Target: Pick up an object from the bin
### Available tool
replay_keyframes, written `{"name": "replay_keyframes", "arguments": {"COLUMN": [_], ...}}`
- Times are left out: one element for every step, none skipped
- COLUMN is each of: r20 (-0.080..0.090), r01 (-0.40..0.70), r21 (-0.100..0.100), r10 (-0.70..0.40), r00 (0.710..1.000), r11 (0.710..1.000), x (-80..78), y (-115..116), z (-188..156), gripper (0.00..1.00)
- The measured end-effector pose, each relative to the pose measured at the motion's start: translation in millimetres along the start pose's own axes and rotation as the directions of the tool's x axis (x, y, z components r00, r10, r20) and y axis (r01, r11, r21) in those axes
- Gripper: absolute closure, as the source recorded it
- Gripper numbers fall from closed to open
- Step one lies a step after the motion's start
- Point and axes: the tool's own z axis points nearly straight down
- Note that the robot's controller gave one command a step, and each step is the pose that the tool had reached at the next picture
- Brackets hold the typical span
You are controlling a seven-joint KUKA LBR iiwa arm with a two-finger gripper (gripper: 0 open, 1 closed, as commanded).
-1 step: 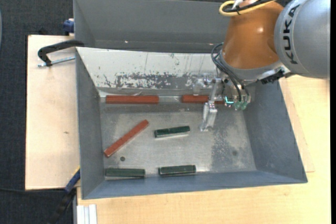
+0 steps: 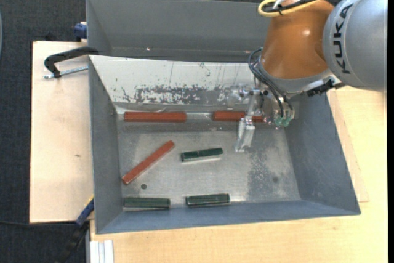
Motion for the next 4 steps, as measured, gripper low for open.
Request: {"name": "replay_keyframes", "arguments": {"r20": [0.004, 0.0, 0.0, 0.0], "r01": [0.088, 0.344, 0.612, 0.612], "r21": [0.001, 0.0, -0.001, -0.001], "r10": [-0.088, -0.344, -0.612, -0.612], "r00": [0.996, 0.939, 0.791, 0.791], "r11": [0.996, 0.939, 0.791, 0.791], "x": [-0.1, -0.9, 22.2, 22.2], "y": [20.3, 22.5, 50.2, 50.1], "z": [38.3, 77.8, 105.6, 105.6], "gripper": [0.0, 0.0, 1.0, 1.0]}}
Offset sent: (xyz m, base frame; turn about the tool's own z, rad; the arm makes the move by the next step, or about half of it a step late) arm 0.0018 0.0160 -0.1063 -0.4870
